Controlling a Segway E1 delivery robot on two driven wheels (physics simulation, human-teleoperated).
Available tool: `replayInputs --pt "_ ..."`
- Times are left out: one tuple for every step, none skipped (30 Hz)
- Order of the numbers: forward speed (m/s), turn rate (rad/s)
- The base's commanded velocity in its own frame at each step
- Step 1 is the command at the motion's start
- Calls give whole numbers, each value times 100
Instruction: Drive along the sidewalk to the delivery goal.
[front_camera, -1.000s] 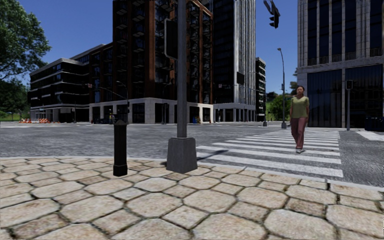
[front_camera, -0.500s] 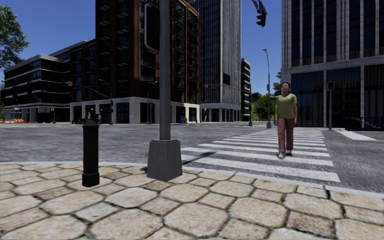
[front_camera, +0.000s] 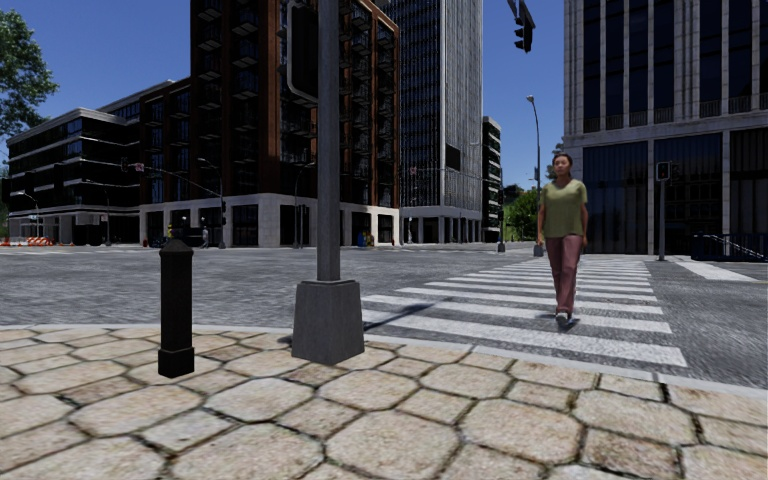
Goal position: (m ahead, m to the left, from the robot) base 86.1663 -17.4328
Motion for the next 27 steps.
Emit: replayInputs --pt "0 0" --pt "0 0" --pt "0 0" --pt "0 0" --pt "0 0" --pt "0 0" --pt "0 0" --pt "0 0" --pt "0 0" --pt "0 0" --pt "0 0" --pt "0 0" --pt "0 0" --pt "0 0" --pt "0 0" --pt "0 0" --pt "0 0" --pt "0 0" --pt "0 0" --pt "0 0" --pt "0 0" --pt "0 0" --pt "0 0" --pt "0 0" --pt "0 0" --pt "0 0" --pt "0 0"
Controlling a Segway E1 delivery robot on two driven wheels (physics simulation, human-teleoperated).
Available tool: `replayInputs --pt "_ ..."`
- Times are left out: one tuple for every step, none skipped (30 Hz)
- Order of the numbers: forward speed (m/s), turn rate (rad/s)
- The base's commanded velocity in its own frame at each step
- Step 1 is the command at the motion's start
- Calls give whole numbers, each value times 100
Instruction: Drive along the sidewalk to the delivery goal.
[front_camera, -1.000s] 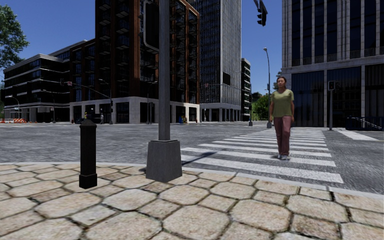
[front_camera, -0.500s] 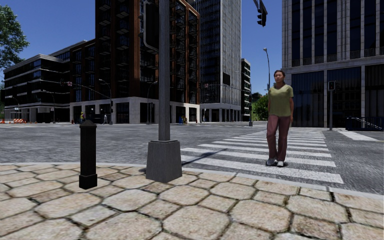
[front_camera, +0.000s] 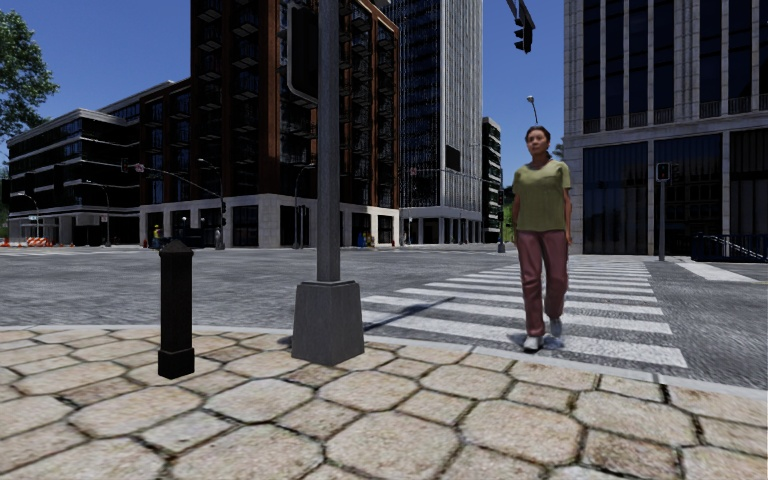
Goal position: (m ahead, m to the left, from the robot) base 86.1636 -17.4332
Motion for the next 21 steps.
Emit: replayInputs --pt "0 0" --pt "0 0" --pt "0 0" --pt "0 0" --pt "0 0" --pt "0 0" --pt "0 0" --pt "0 0" --pt "0 0" --pt "0 0" --pt "0 0" --pt "0 0" --pt "0 0" --pt "0 0" --pt "0 0" --pt "0 0" --pt "0 0" --pt "0 0" --pt "0 0" --pt "0 0" --pt "0 0"
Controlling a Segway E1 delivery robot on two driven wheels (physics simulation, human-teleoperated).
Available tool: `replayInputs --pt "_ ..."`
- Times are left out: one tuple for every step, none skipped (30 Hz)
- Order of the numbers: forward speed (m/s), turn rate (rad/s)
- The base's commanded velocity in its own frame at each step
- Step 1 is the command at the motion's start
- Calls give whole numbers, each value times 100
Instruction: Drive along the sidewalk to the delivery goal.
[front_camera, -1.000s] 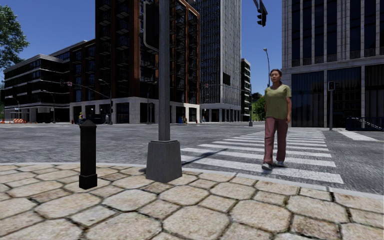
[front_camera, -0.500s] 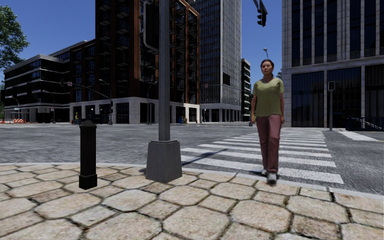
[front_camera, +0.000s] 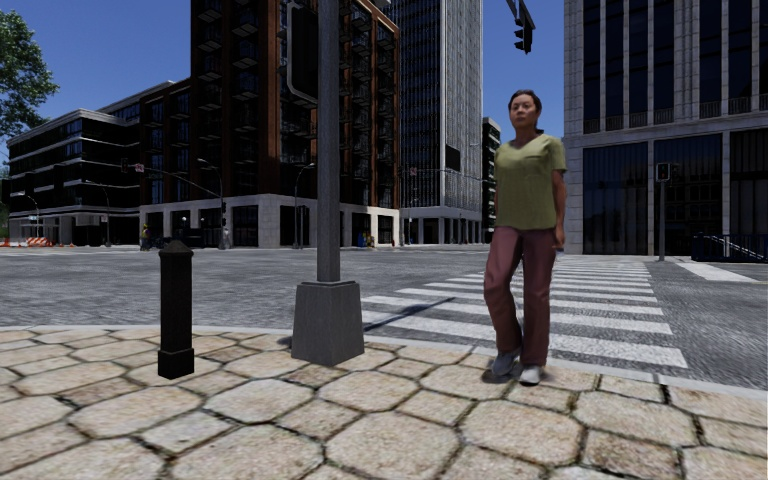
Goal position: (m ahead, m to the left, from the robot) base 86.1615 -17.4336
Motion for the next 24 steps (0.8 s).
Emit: replayInputs --pt "0 0" --pt "0 0" --pt "0 0" --pt "0 0" --pt "0 0" --pt "0 0" --pt "0 0" --pt "0 0" --pt "0 0" --pt "0 0" --pt "0 0" --pt "0 0" --pt "0 0" --pt "0 0" --pt "0 0" --pt "0 0" --pt "0 0" --pt "0 0" --pt "0 0" --pt "0 0" --pt "0 0" --pt "0 0" --pt "0 0" --pt "0 0"
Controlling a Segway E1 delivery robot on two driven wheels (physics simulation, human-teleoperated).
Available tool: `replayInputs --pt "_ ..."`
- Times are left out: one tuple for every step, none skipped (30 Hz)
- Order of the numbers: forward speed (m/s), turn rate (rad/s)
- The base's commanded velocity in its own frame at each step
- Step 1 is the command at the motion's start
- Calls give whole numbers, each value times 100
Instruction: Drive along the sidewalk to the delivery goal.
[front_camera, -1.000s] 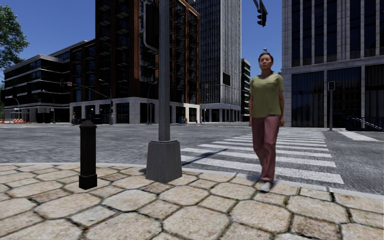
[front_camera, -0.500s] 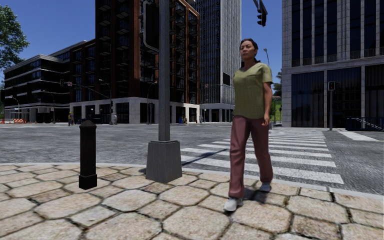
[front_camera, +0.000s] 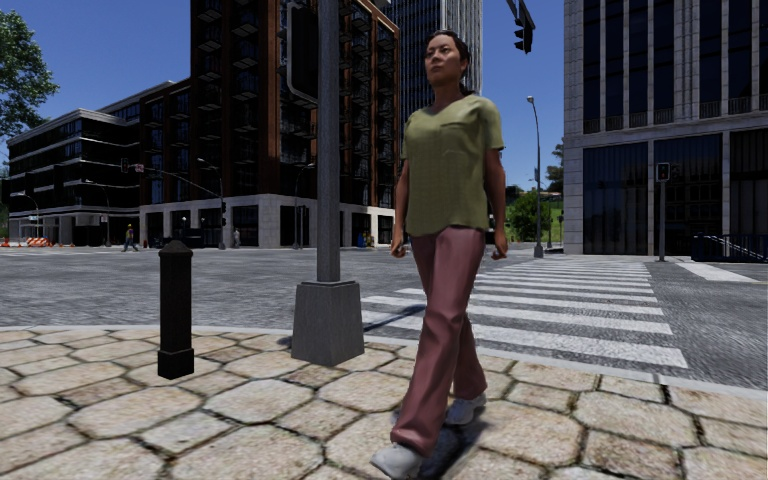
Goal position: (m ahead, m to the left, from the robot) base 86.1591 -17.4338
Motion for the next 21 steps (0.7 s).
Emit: replayInputs --pt "0 0" --pt "0 0" --pt "0 0" --pt "0 0" --pt "0 0" --pt "0 0" --pt "0 0" --pt "0 0" --pt "0 0" --pt "0 0" --pt "0 0" --pt "0 0" --pt "0 0" --pt "0 0" --pt "0 0" --pt "0 0" --pt "0 0" --pt "0 0" --pt "0 0" --pt "0 0" --pt "0 0"
